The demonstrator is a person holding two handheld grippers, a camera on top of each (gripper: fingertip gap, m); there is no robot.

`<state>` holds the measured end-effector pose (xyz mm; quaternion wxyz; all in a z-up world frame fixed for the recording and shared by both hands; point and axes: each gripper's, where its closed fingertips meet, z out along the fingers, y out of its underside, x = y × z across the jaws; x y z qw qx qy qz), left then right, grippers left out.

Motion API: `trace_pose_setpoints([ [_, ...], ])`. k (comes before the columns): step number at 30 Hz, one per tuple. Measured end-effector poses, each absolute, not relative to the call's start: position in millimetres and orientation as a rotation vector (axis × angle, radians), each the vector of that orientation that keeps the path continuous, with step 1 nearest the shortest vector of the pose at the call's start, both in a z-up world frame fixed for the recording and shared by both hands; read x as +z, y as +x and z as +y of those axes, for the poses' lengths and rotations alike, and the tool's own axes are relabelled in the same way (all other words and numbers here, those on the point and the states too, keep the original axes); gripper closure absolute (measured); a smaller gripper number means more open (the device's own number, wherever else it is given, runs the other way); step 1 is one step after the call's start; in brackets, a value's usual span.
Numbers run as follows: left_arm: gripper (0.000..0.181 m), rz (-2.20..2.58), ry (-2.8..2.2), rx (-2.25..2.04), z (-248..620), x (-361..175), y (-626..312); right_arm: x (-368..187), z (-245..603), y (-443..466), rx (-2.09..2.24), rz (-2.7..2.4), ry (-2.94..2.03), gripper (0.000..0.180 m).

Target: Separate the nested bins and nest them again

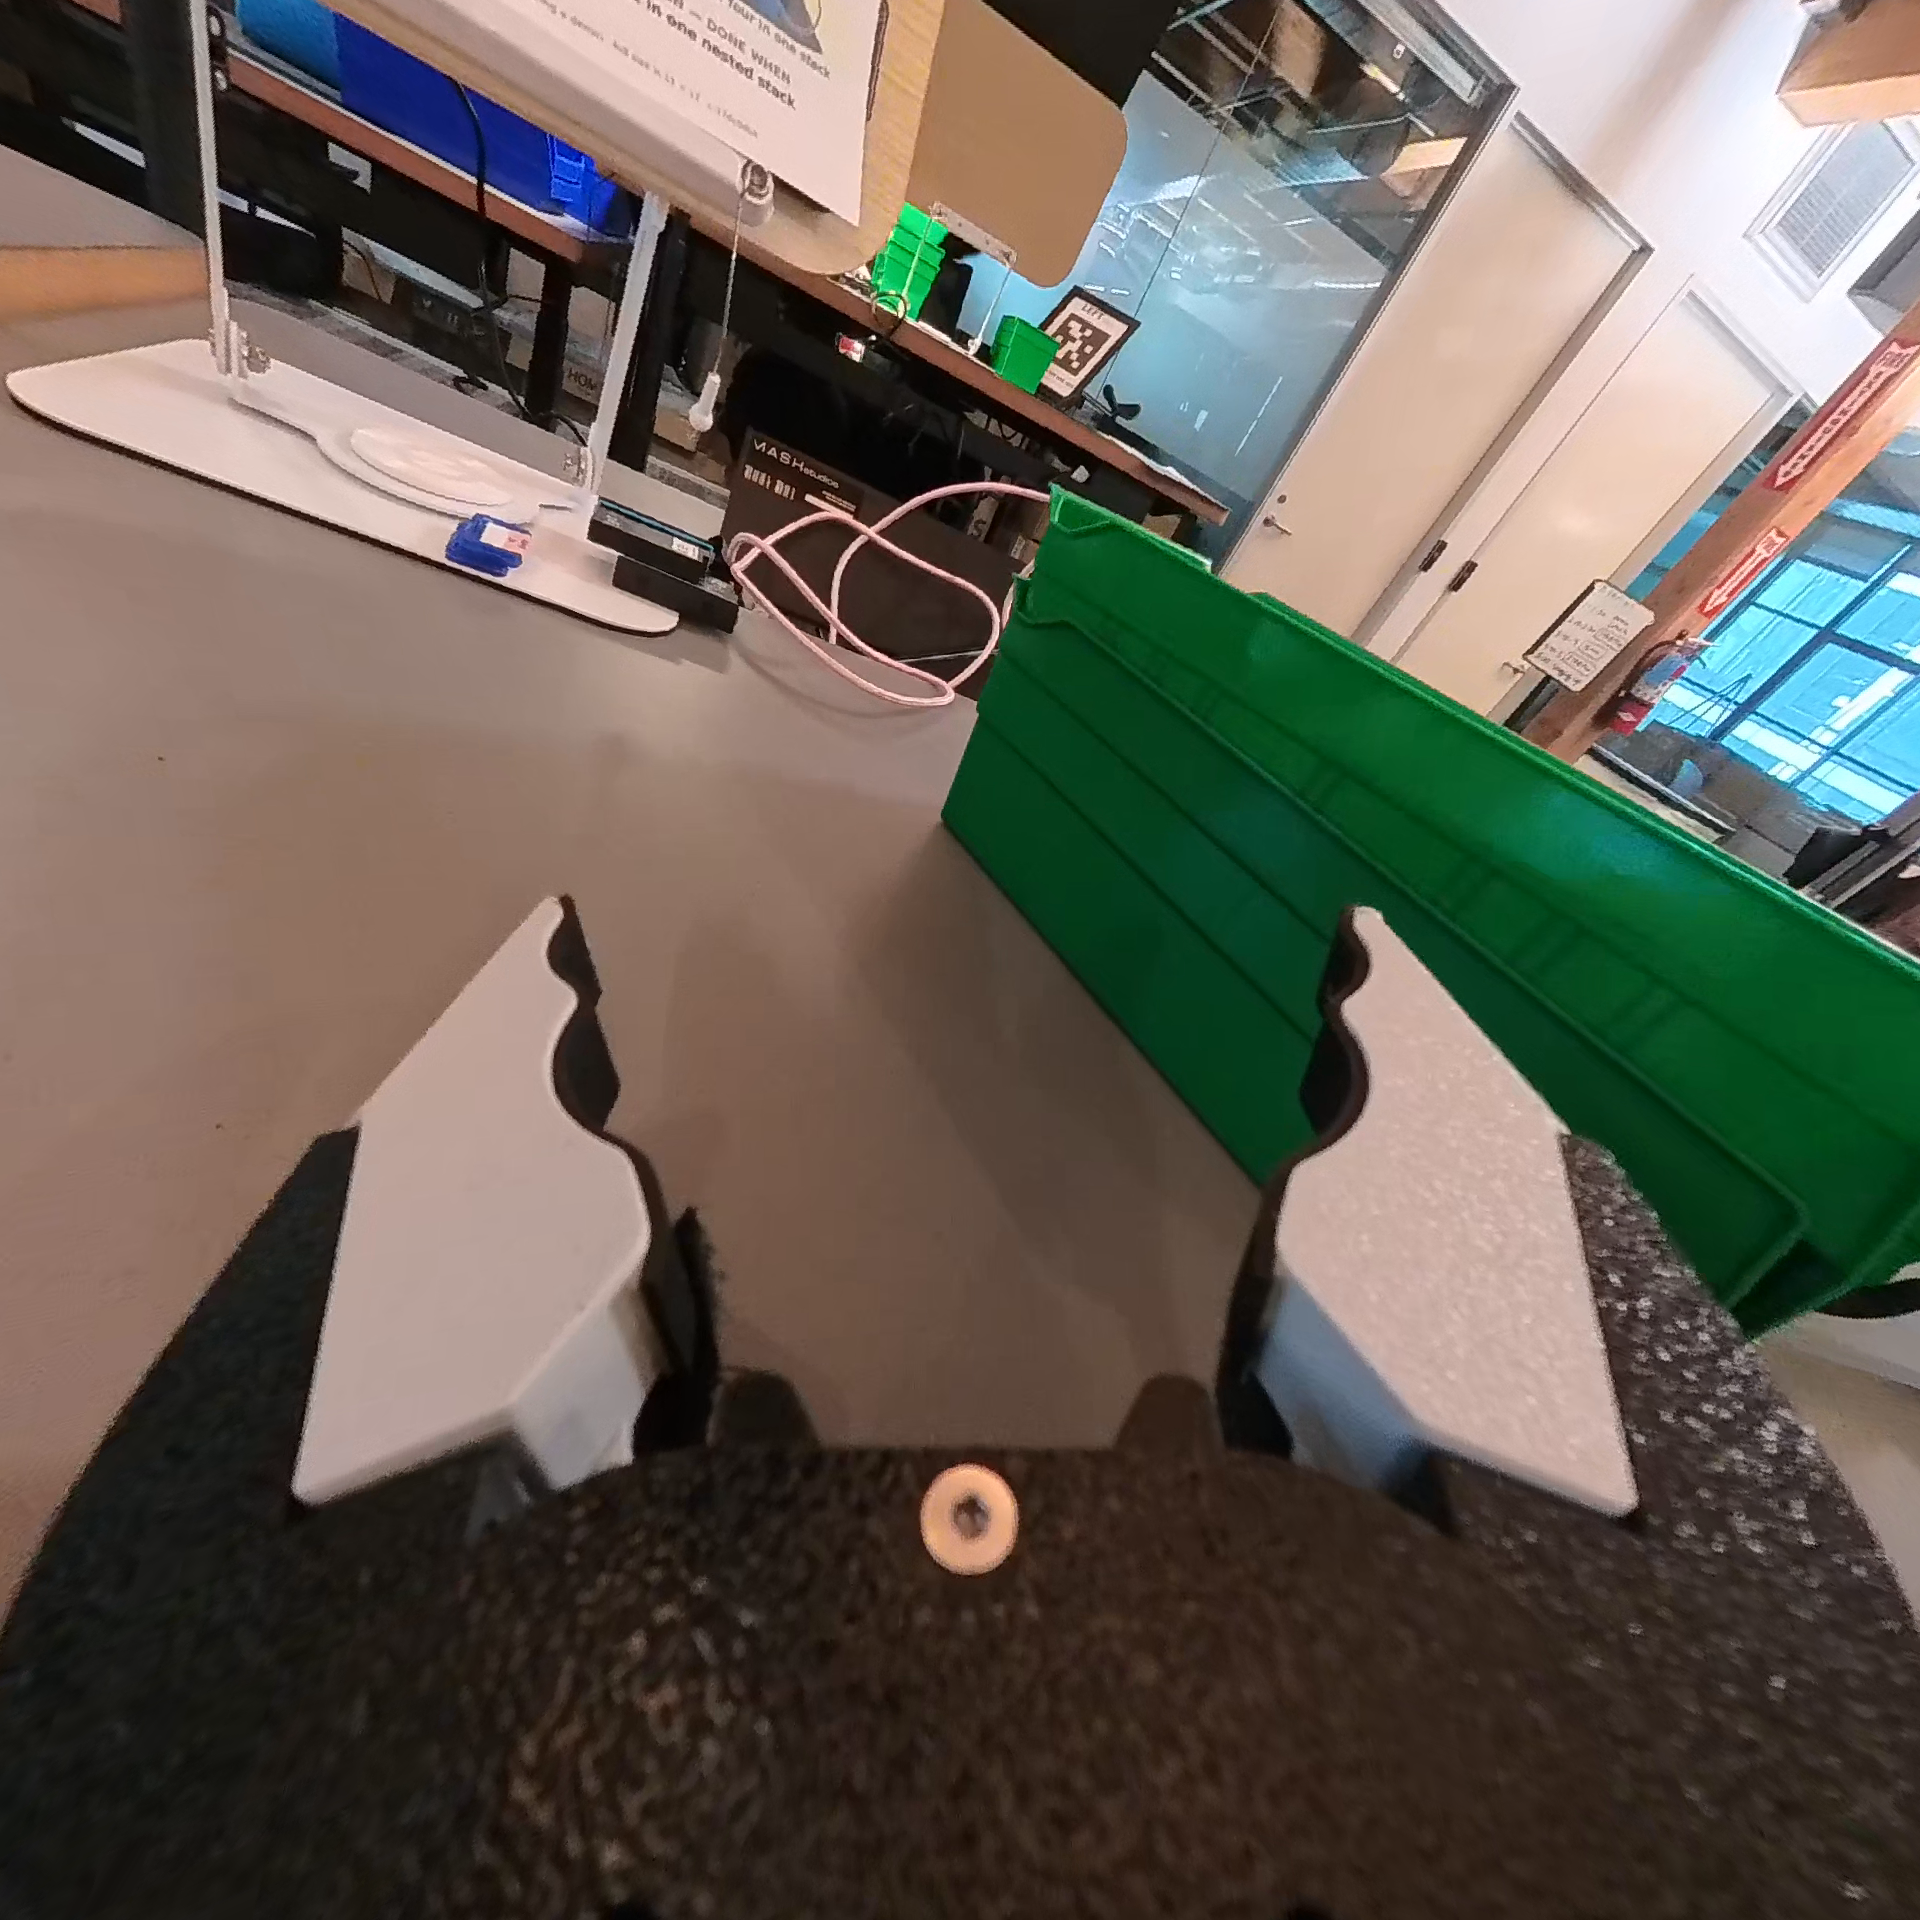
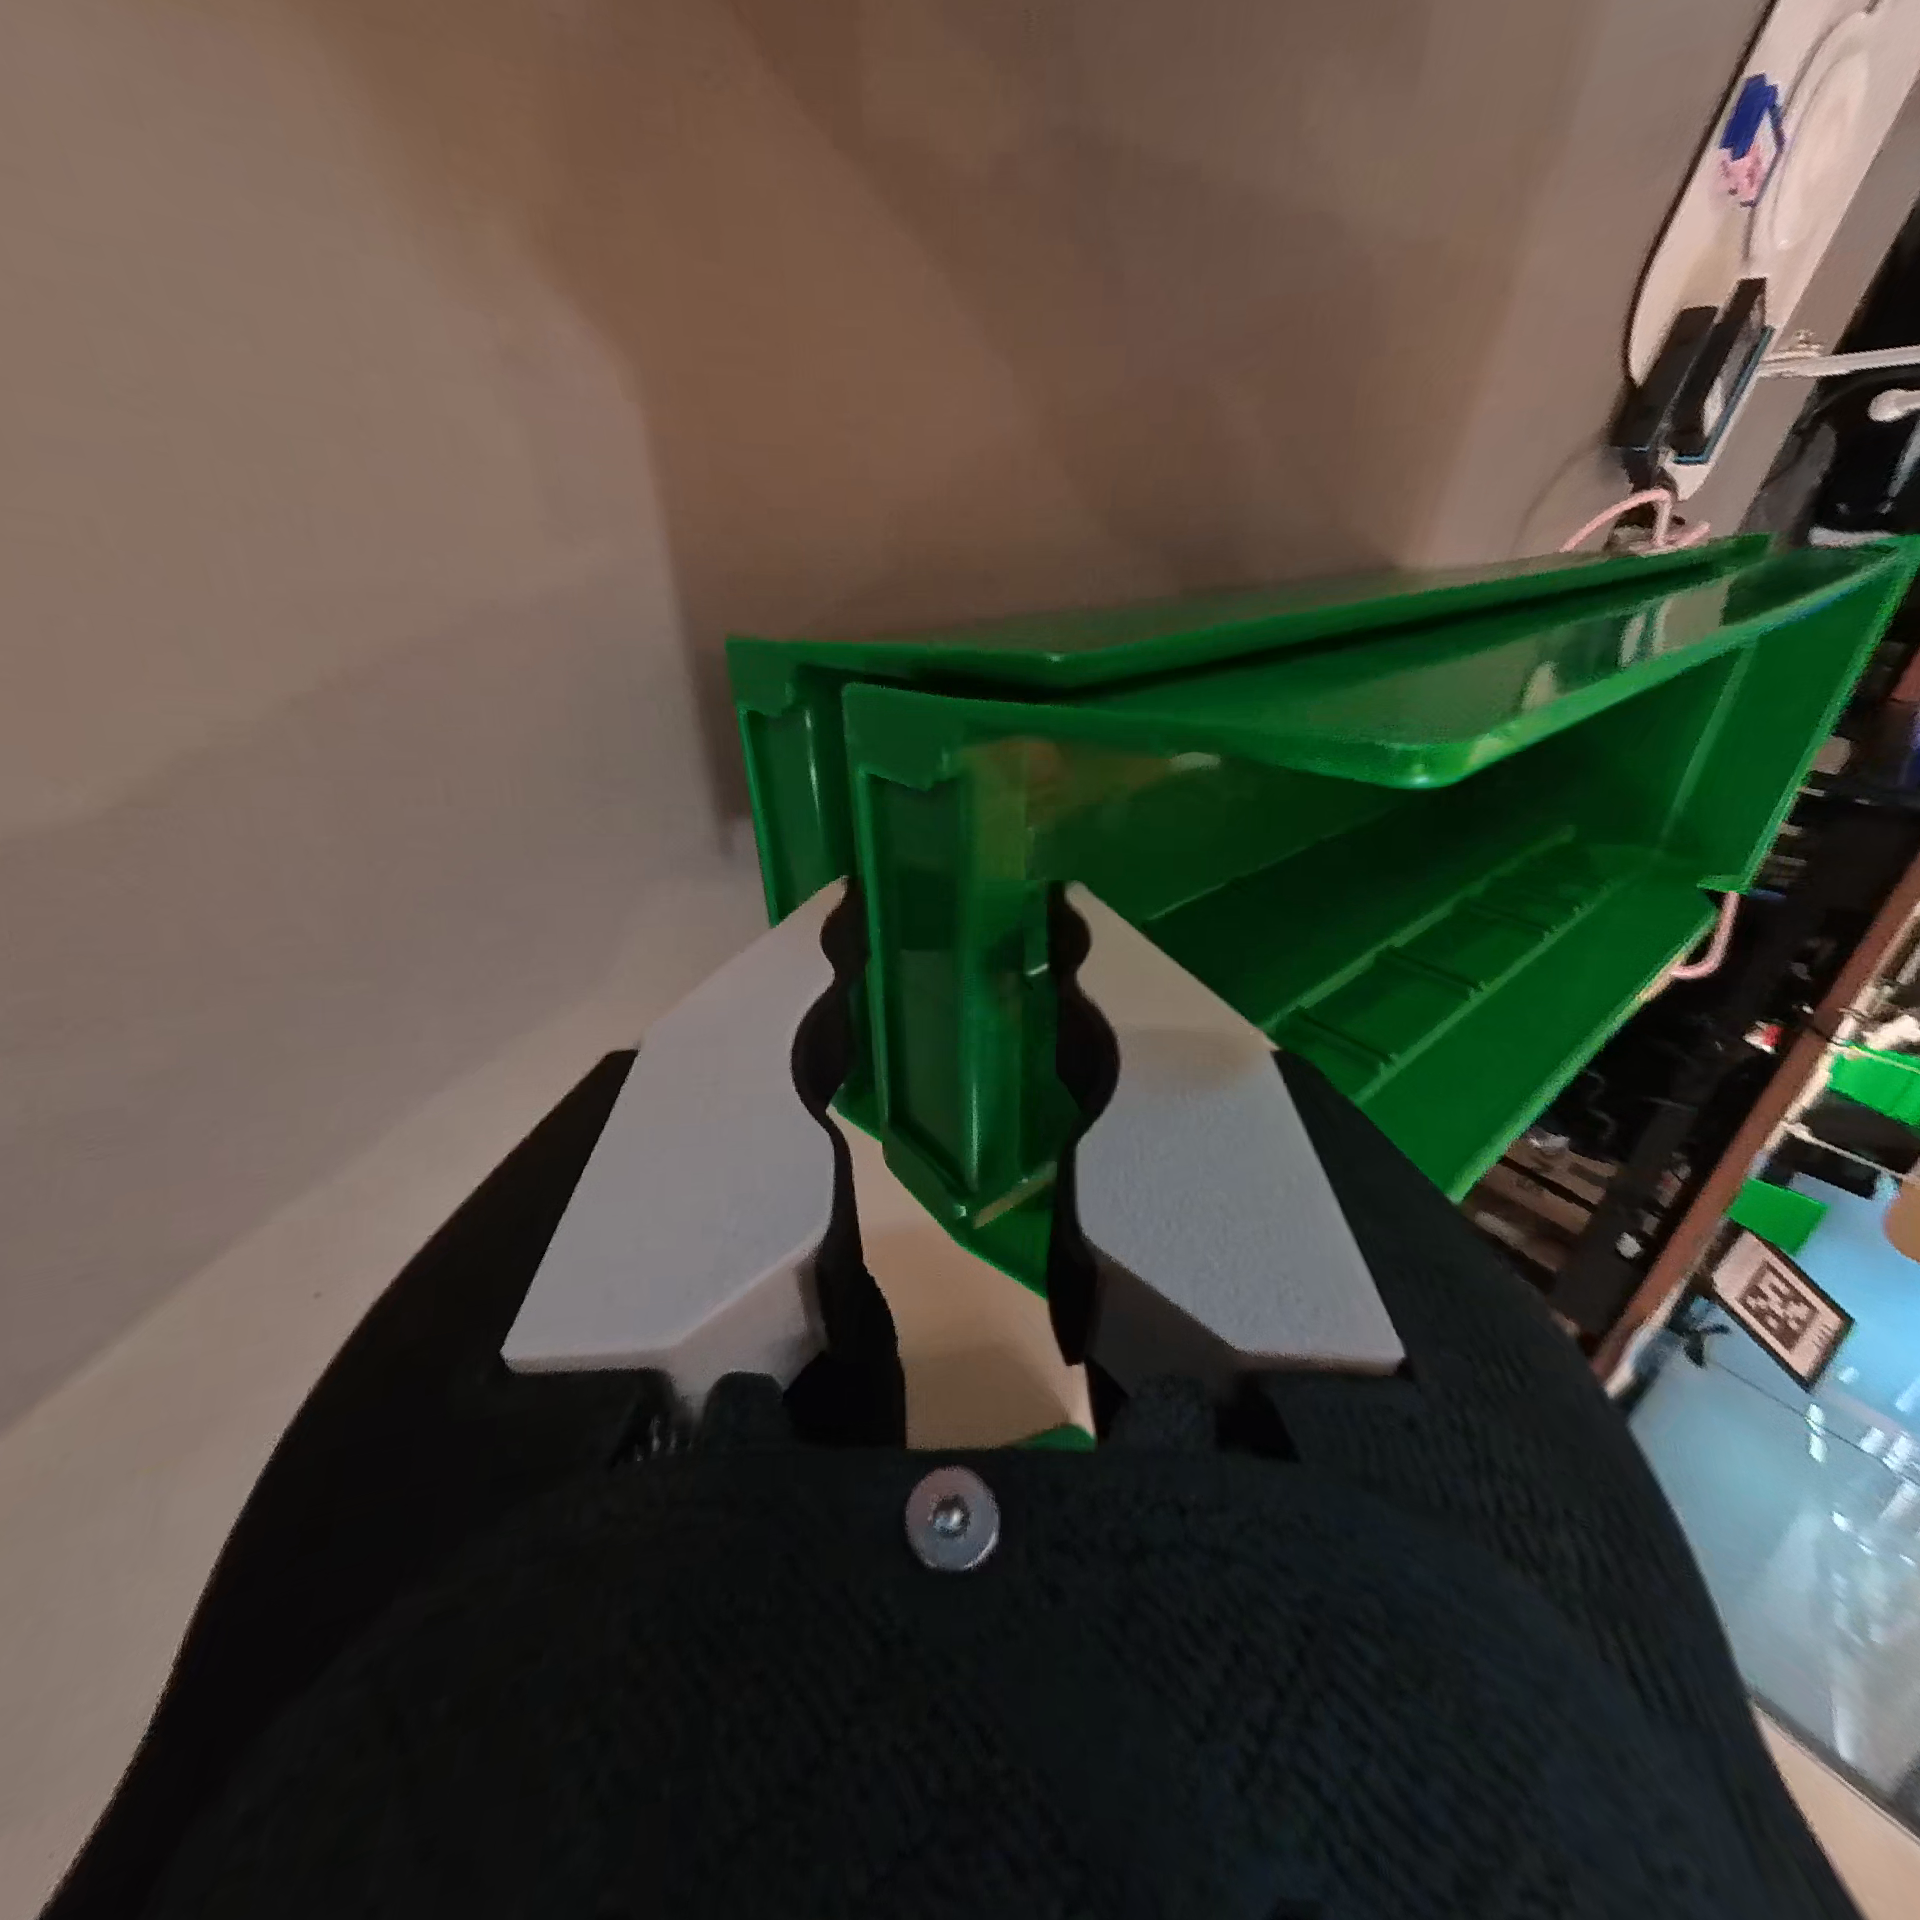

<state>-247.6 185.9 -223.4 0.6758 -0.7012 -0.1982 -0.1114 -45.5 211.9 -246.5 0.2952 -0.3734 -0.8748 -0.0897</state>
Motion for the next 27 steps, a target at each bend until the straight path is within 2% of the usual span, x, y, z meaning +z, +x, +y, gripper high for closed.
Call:
trace_pose_setpoints([
  [3,0.046,-0.445,-1.575,-0.251,186,-223,-247,-242,215,-43,-0.261,-2.296,-1.043,0.134],
  [13,0.046,-0.449,-1.576,-0.263,186,-224,-247,-217,193,-38,0.03,-2.226,-1.153,0.134],
  [18,0.046,-0.45,-1.575,-0.271,187,-224,-247,-191,188,-20,0.233,-2.0,-1.284,0.126],
  [23,0.046,-0.448,-1.574,-0.277,187,-224,-247,-158,219,42,0.183,-1.644,-1.303,0.118],
  [27,0.047,-0.448,-1.573,-0.282,187,-224,-246,-171,261,139,-0.044,-1.387,-1.538,0.118],
])
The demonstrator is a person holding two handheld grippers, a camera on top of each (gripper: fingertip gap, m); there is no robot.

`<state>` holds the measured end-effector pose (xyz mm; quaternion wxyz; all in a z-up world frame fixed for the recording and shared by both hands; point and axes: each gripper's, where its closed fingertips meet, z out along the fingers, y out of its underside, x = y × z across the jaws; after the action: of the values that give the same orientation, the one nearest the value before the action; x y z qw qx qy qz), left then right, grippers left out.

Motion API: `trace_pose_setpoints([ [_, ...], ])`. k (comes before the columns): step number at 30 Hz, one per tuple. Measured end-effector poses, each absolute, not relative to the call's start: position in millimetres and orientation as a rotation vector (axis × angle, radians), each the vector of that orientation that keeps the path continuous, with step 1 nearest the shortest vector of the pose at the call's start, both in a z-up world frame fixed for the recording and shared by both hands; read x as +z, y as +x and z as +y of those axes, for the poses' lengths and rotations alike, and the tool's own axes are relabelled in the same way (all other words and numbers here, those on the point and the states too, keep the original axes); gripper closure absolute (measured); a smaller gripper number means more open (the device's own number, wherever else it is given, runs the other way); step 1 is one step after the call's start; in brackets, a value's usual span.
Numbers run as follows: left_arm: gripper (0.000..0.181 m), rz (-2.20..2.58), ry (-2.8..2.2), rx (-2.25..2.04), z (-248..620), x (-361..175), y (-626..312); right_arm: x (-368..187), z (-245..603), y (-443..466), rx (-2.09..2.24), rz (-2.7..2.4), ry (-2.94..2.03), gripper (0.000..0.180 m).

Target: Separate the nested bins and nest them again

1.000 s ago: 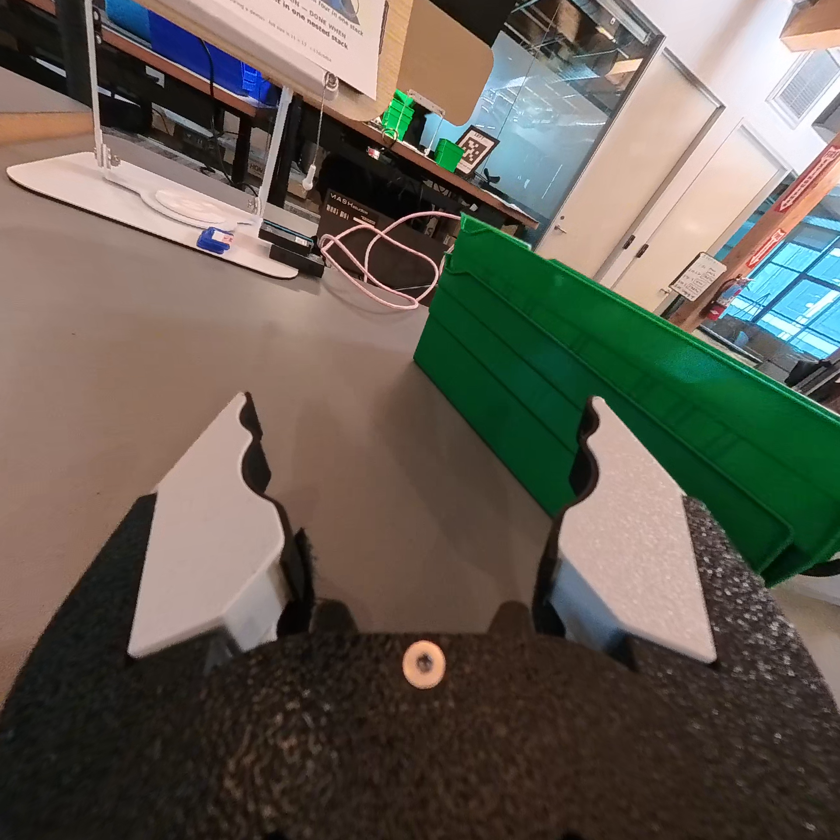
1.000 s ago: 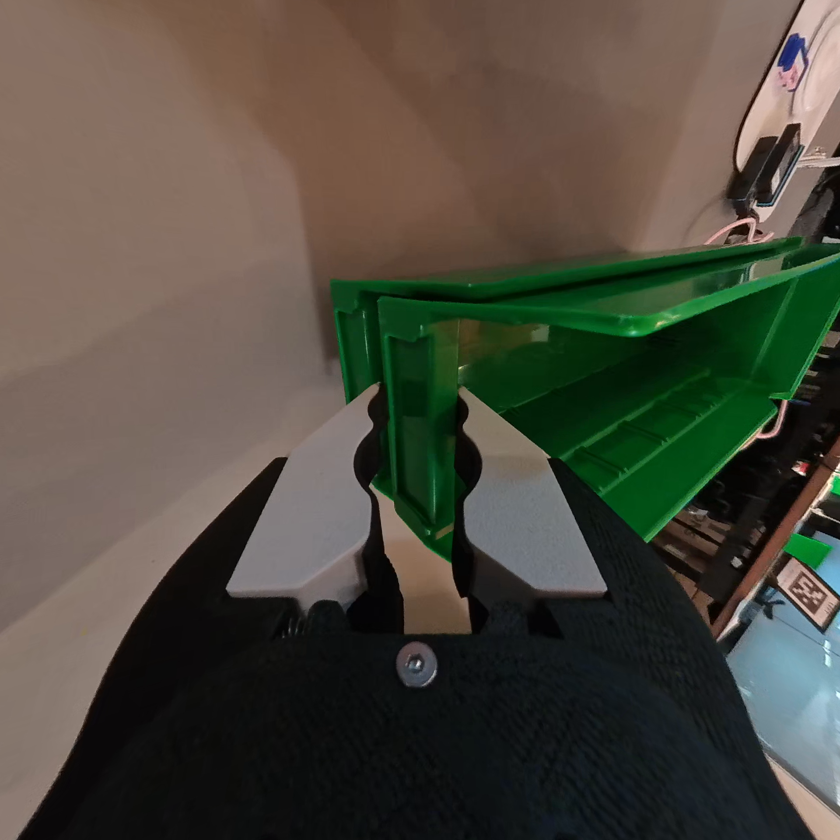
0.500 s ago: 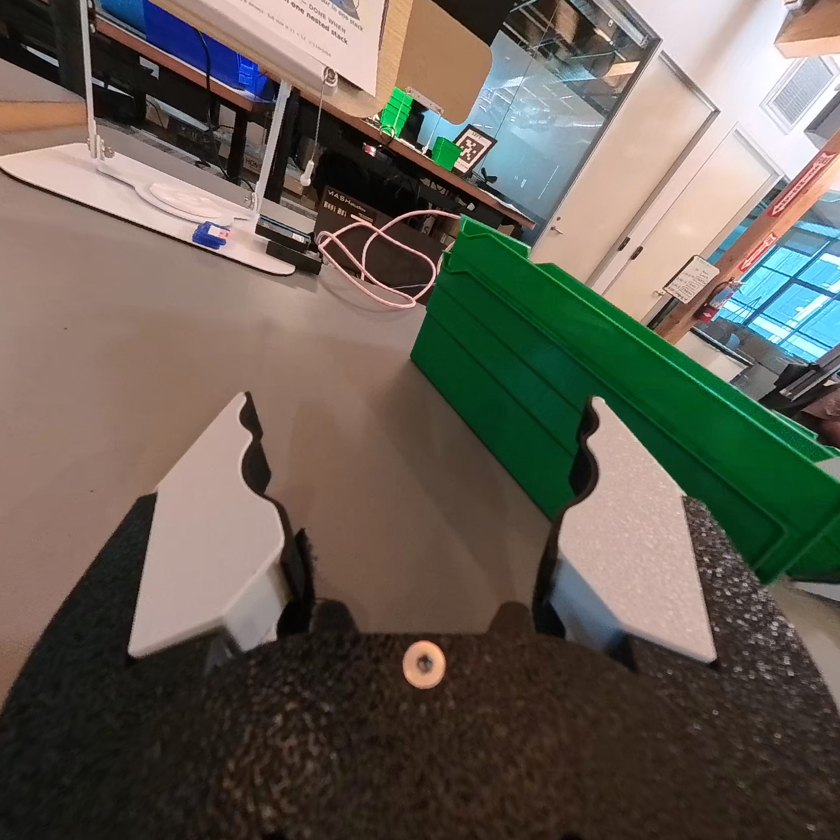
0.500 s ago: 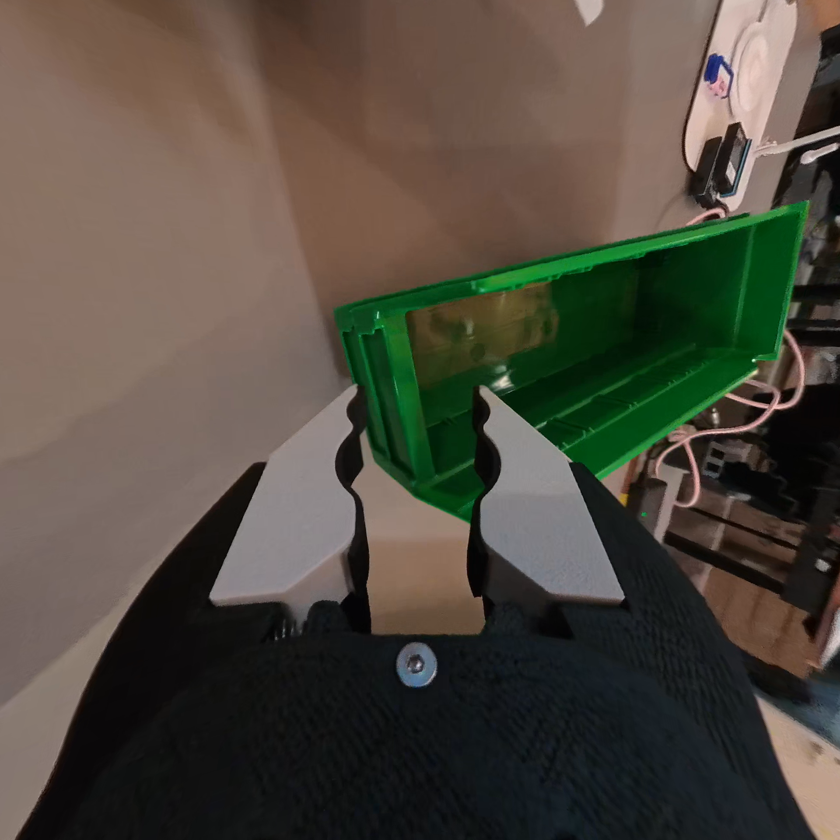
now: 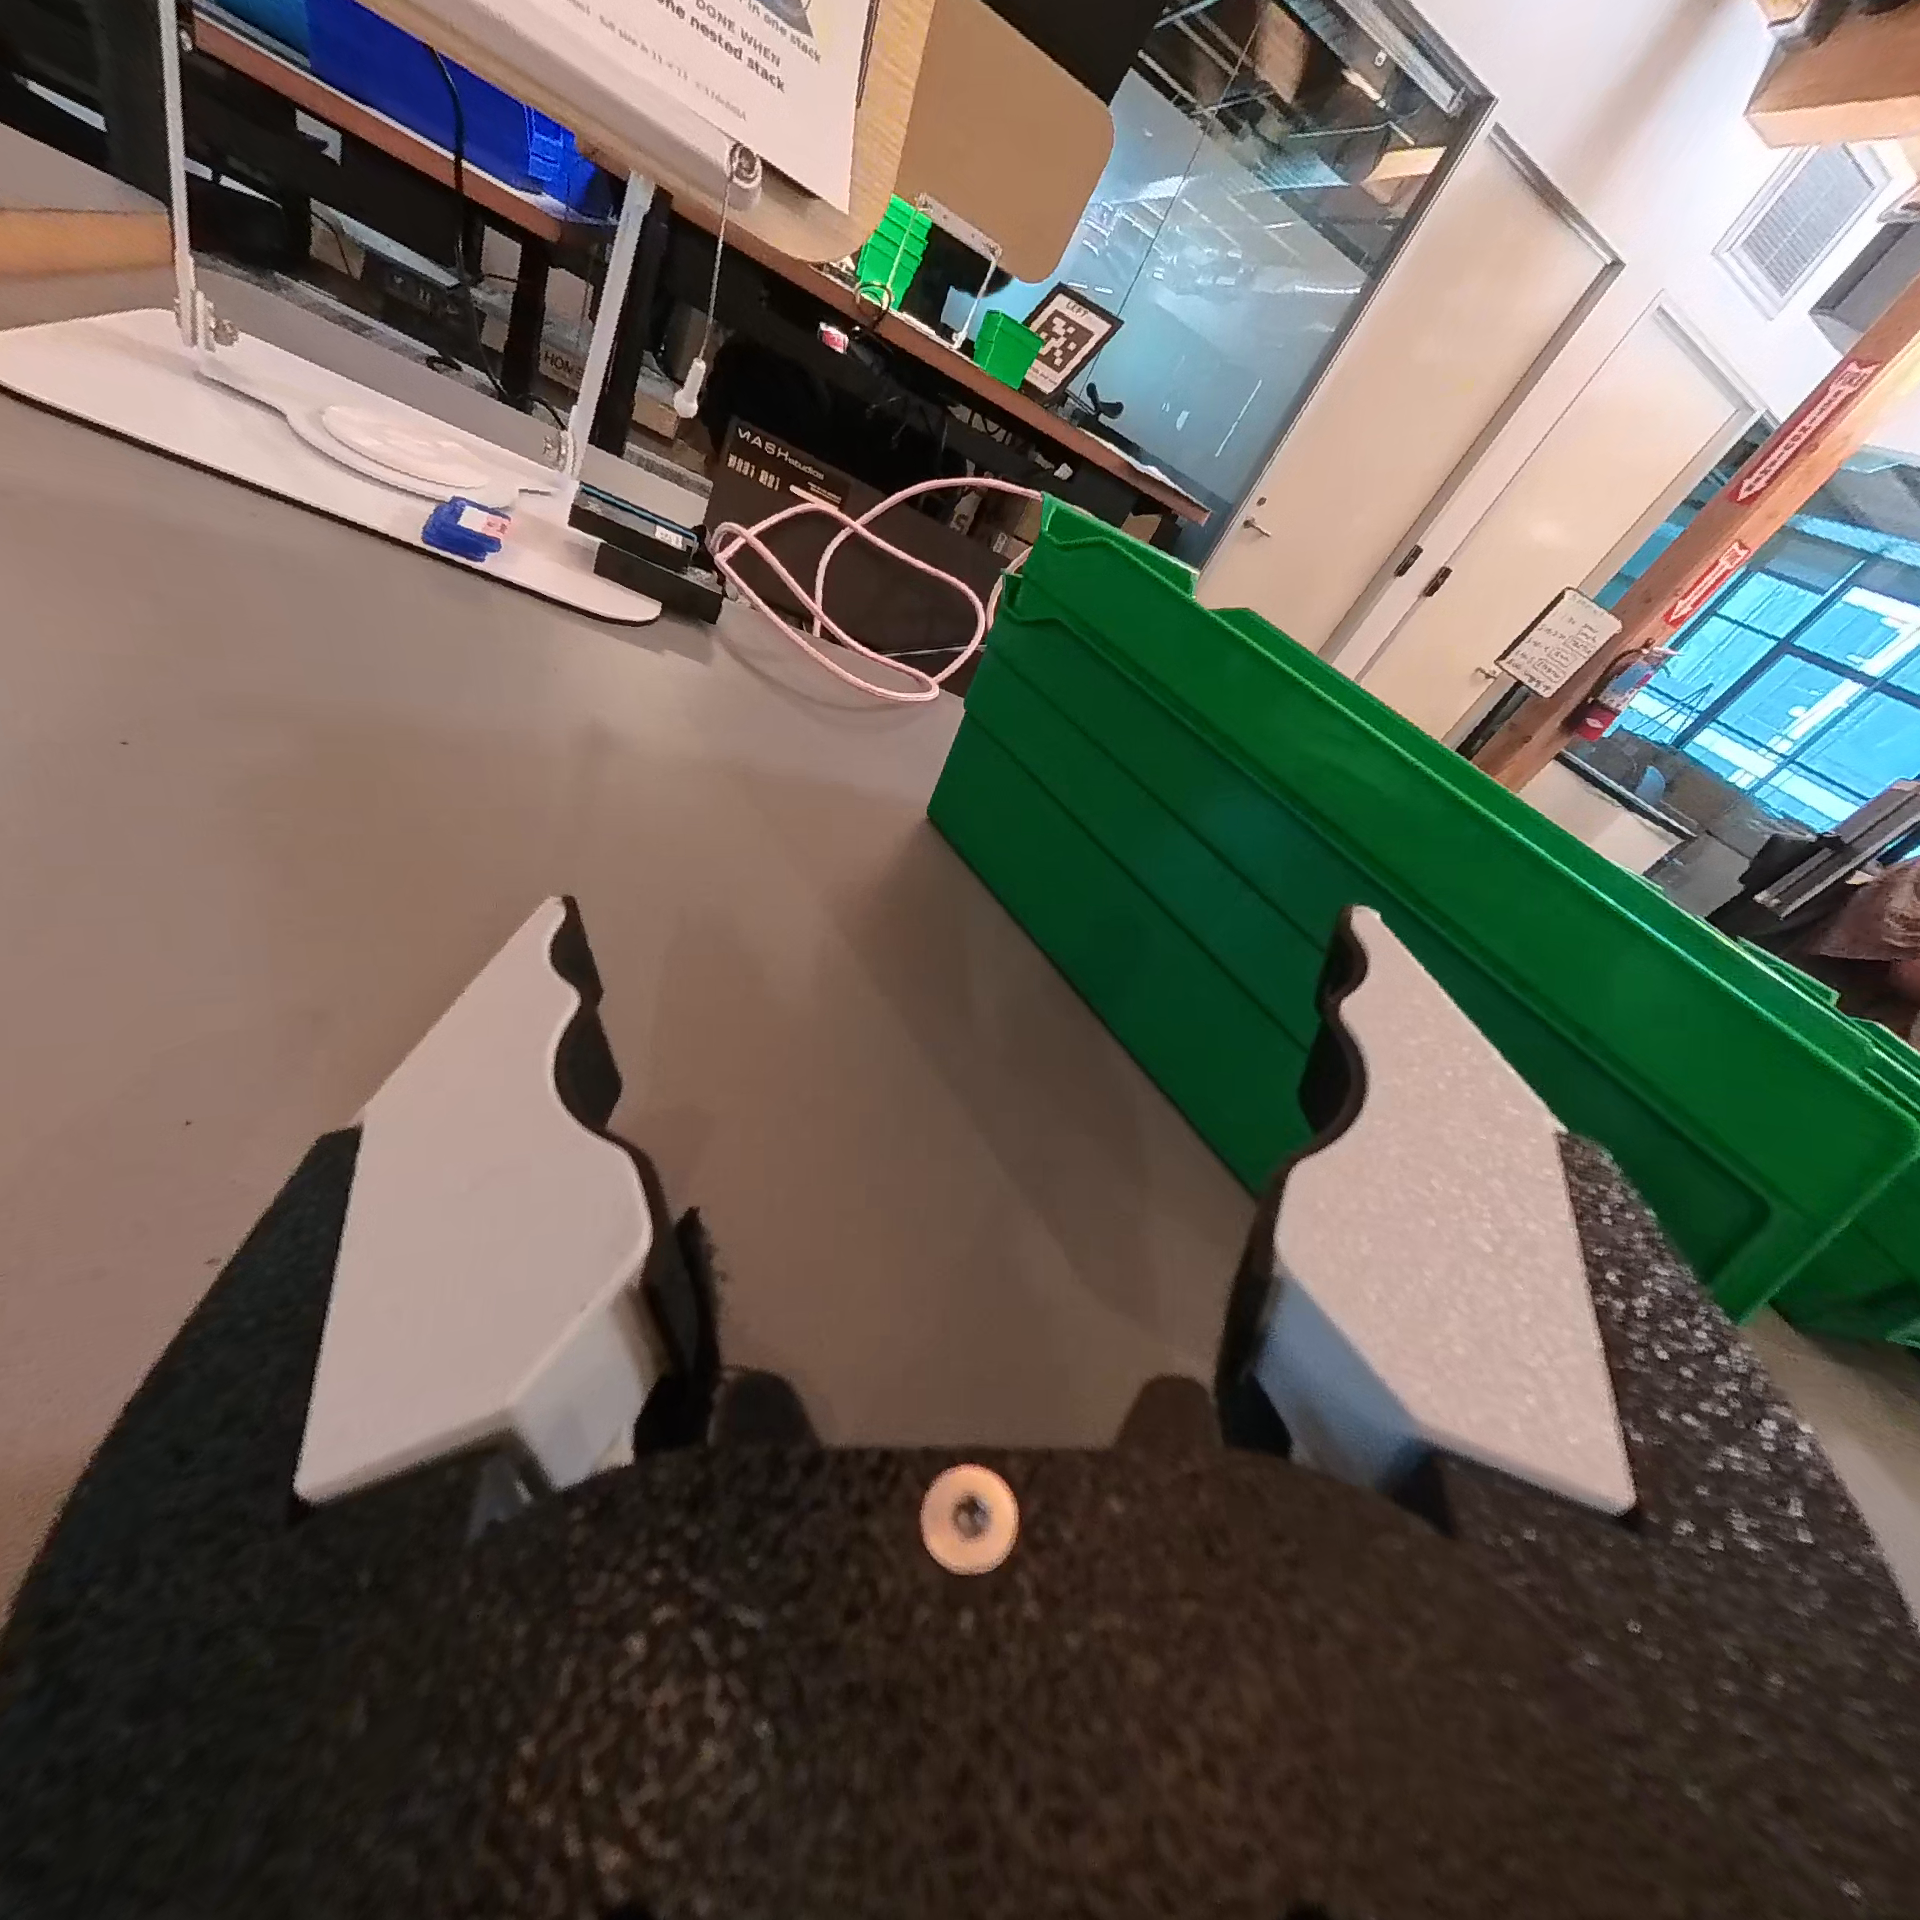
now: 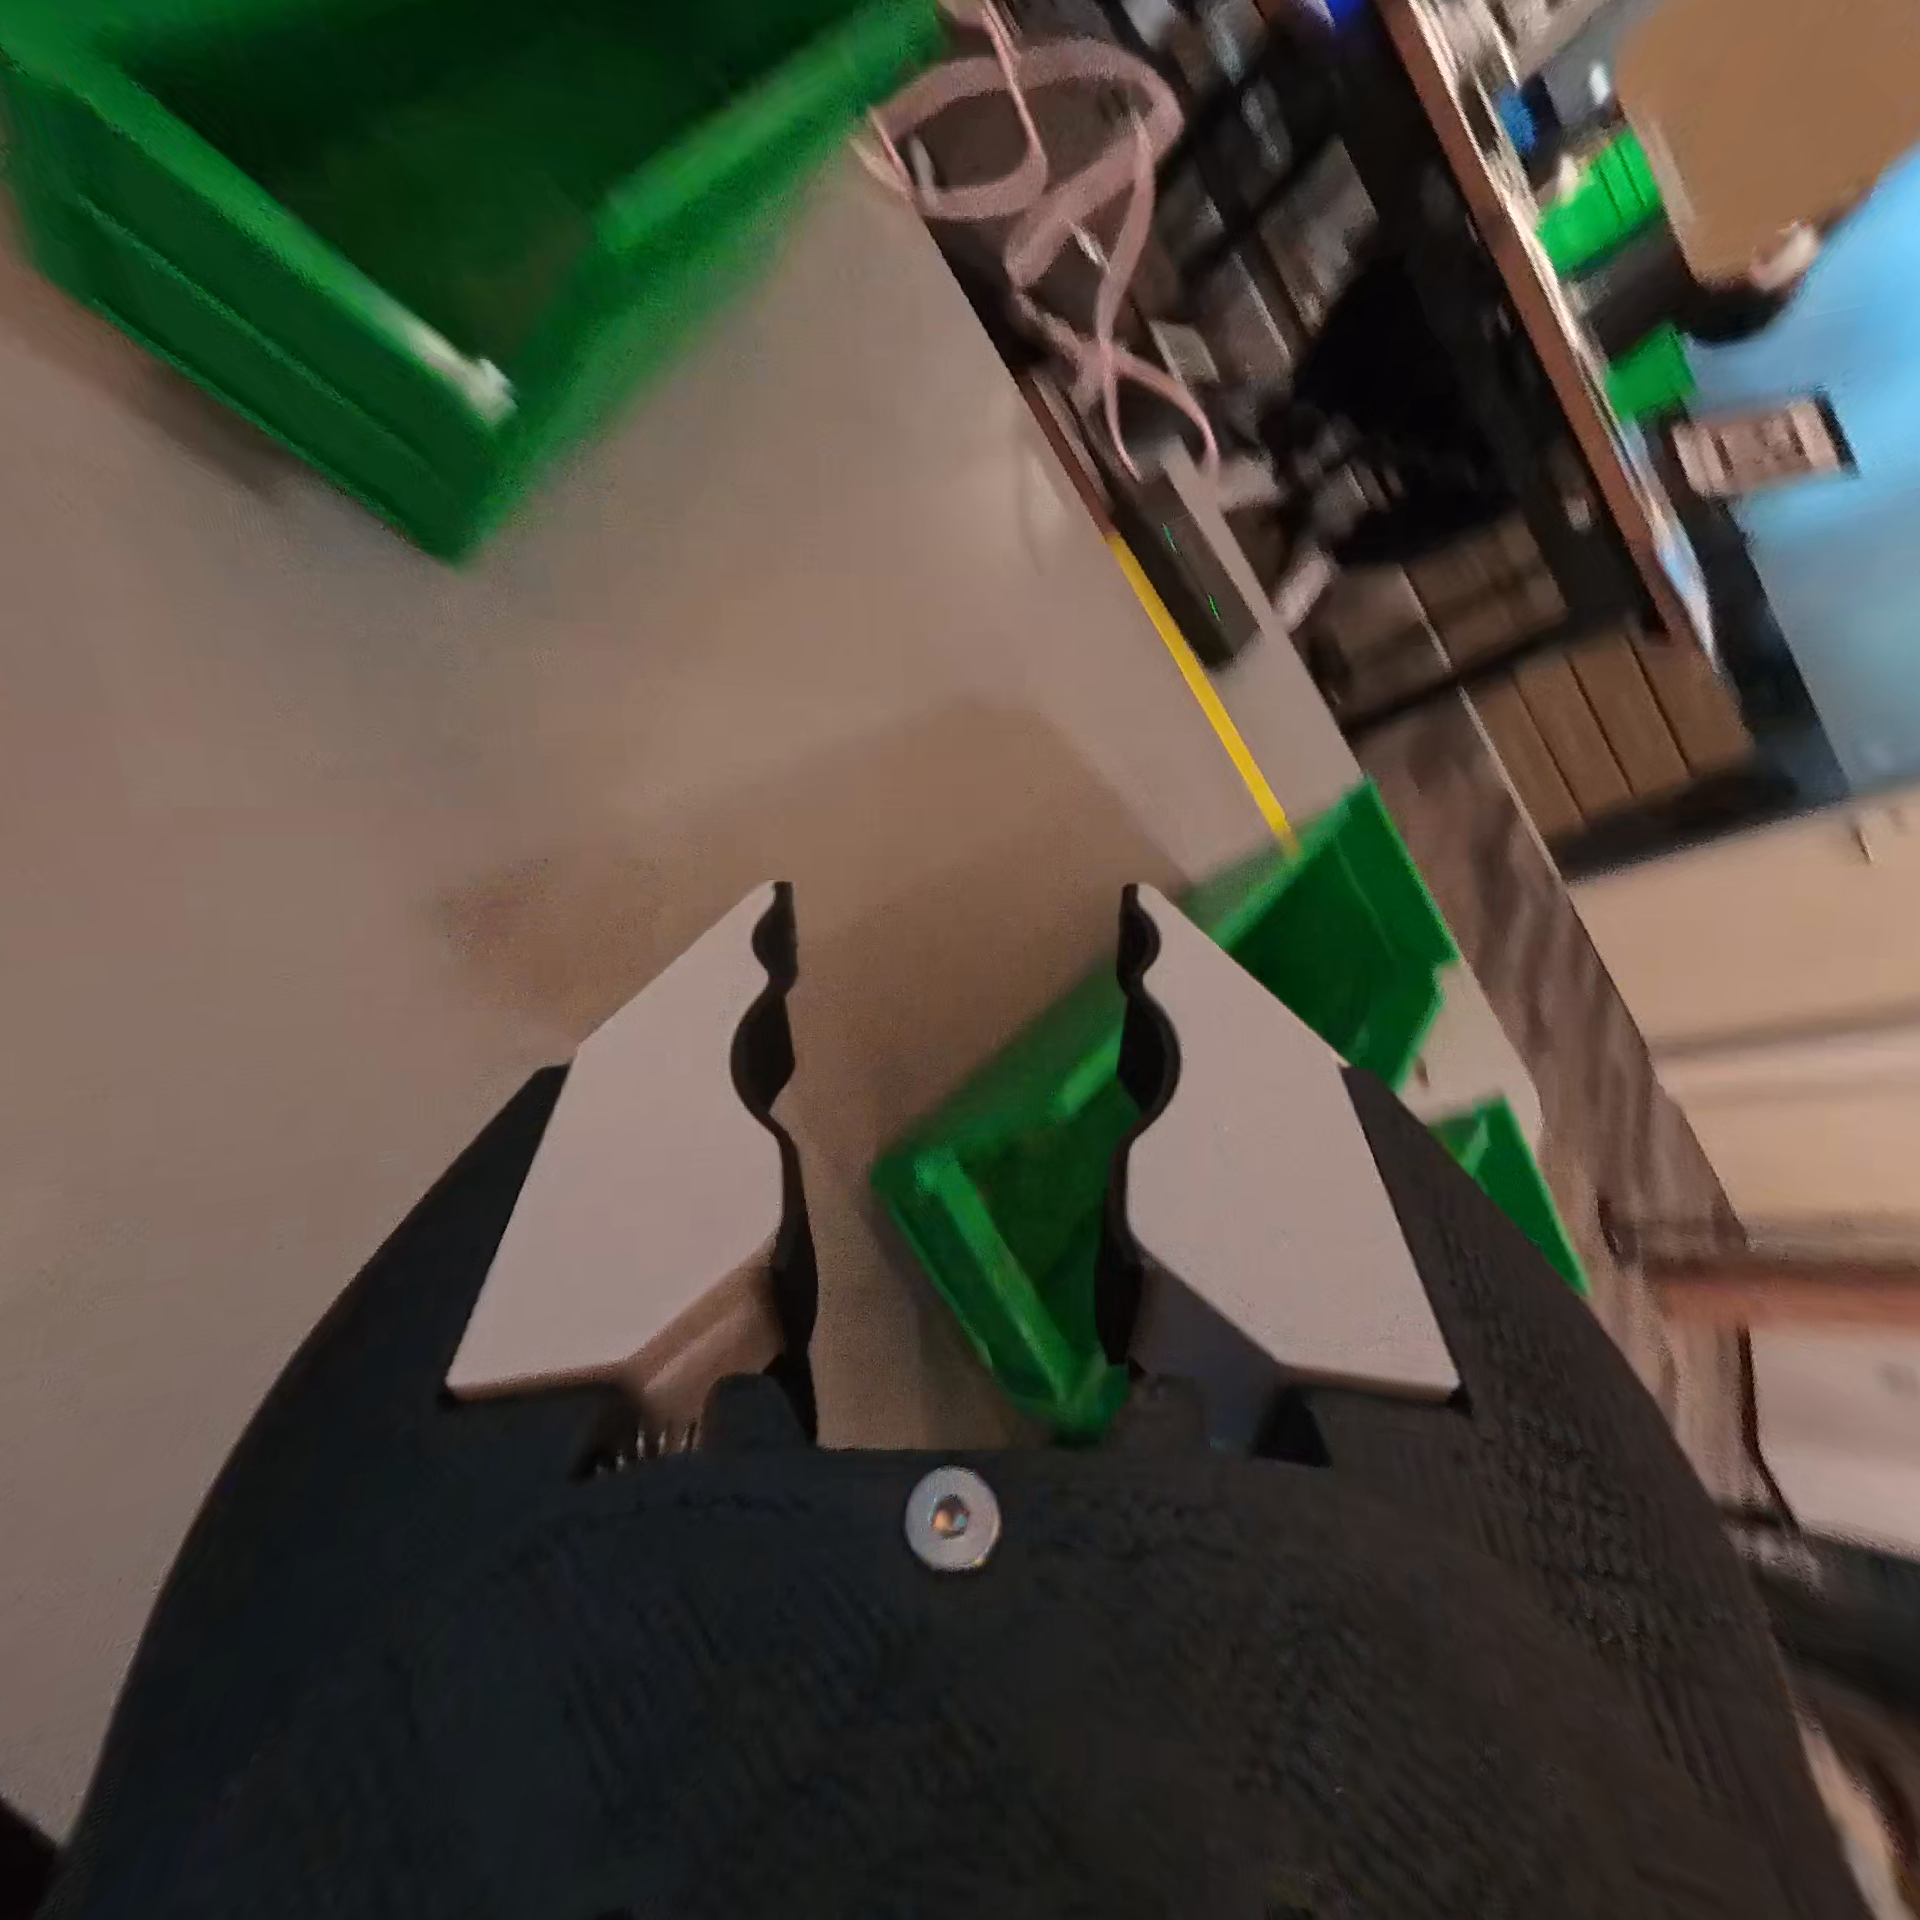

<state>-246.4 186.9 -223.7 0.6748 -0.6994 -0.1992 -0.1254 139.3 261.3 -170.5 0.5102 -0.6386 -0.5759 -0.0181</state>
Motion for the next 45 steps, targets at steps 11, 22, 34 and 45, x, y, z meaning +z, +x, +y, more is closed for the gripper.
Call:
trace_pose_setpoints([
  [11,0.049,-0.433,-1.579,-0.262,187,-223,-245,-258,297,239,-0.402,-1.506,-1.64,0.131],
  [22,0.056,-0.429,-1.561,-0.351,188,-222,-240,-289,317,226,-0.501,-1.827,-1.656,0.152],
  [34,0.06,-0.439,-1.559,-0.384,188,-223,-239,-173,243,97,-0.373,-1.956,-1.212,0.154],
  [45,0.06,-0.437,-1.561,-0.398,189,-224,-238,-154,202,-24,-0.251,-2.181,-0.906,0.154],
])
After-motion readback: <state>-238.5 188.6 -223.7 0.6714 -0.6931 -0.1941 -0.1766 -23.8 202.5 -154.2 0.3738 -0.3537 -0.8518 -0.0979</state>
